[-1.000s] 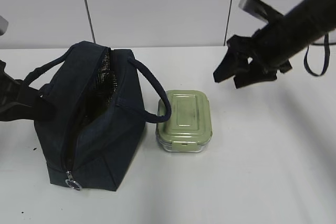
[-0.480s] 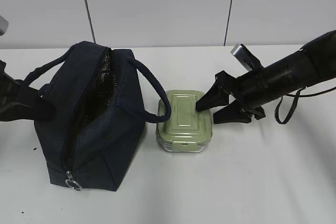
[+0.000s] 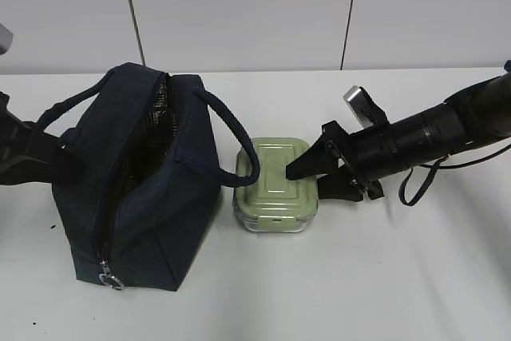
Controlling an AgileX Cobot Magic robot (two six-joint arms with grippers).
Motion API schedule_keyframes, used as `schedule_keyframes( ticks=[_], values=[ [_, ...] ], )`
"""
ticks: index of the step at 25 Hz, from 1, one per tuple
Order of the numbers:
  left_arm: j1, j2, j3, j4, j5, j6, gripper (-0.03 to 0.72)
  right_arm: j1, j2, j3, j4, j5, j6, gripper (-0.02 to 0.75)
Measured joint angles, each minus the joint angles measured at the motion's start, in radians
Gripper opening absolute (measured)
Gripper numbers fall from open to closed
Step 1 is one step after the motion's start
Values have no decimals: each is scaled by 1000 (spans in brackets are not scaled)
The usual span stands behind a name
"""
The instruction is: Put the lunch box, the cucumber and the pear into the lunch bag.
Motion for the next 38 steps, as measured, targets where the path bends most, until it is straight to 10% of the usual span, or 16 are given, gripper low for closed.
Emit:
schedule_keyframes(
  ticks=[19,32,38],
  values=[
    [0,0,0,0,3,0,-15,-100,-346,-100,-92,41,62,335],
    [0,0,0,0,0,0,-15,289,-343,-330,-106,32,201,333],
    [0,0,0,0,-1,0,-15,325,-269,-330,-206,9,255,333]
  ],
)
